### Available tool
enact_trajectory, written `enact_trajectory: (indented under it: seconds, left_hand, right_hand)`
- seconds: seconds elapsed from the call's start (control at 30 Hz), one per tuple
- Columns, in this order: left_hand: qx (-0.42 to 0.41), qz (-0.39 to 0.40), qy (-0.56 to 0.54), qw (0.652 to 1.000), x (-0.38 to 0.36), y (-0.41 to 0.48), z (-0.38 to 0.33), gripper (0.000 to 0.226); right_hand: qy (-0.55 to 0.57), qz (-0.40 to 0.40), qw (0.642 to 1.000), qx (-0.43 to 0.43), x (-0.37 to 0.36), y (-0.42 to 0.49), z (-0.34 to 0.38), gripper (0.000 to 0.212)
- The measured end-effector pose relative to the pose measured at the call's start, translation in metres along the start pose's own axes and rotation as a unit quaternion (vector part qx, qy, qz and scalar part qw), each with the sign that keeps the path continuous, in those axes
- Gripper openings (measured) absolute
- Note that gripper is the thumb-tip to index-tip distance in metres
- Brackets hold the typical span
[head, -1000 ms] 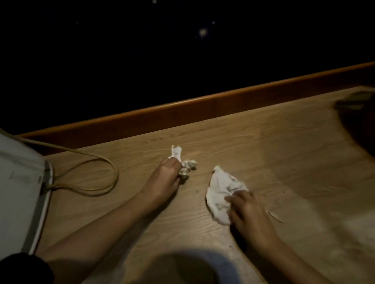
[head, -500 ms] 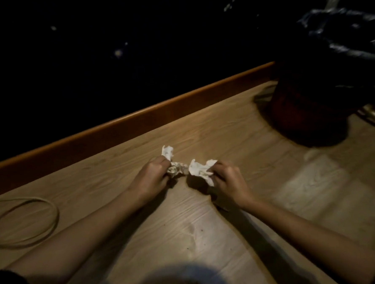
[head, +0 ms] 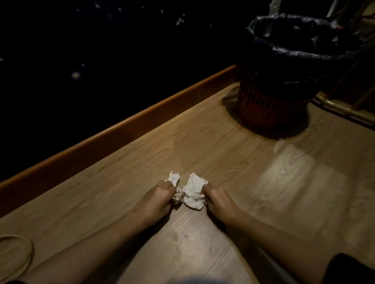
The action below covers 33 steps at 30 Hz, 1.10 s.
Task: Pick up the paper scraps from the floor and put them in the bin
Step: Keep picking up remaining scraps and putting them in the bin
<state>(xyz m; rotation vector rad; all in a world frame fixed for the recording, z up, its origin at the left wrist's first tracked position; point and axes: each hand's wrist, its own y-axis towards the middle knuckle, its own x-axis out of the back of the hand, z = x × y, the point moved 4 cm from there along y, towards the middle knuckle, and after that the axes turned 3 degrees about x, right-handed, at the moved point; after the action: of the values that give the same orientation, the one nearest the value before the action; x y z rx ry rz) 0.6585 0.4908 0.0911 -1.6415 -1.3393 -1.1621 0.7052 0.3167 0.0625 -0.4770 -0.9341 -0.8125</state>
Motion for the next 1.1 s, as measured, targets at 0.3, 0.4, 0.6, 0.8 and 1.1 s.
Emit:
enact_trajectory:
  seconds: [0.3,0.4,0.6,0.8,1.1]
  left_hand:
    - [-0.149,0.048,0.033,0.987,0.084,0.094,-0.045,0.016]
    - [-0.232,-0.013,0.111,0.966,0.136,0.144,-0.085,0.016]
    - [-0.207,-0.103,0.141,0.963,0.224,0.25,-0.182,0.005]
    - [-0.106,-0.162,0.072,0.978,0.246,0.346,-0.234,0.016]
    - [-0.01,-0.057,0.06,0.997,0.183,0.417,-0.235,0.06]
  right_hand:
    - [-0.14,0.039,0.986,0.084,0.18,0.046,0.002,0.023]
    - [-0.197,-0.017,0.972,0.131,0.254,0.059,0.004,0.018]
    - [-0.207,-0.198,0.95,0.125,0.37,0.096,-0.031,0.019]
    - [-0.112,-0.321,0.94,0.029,0.437,0.122,-0.091,0.005]
    - [-0.044,-0.229,0.958,-0.167,0.428,0.126,-0.174,0.035]
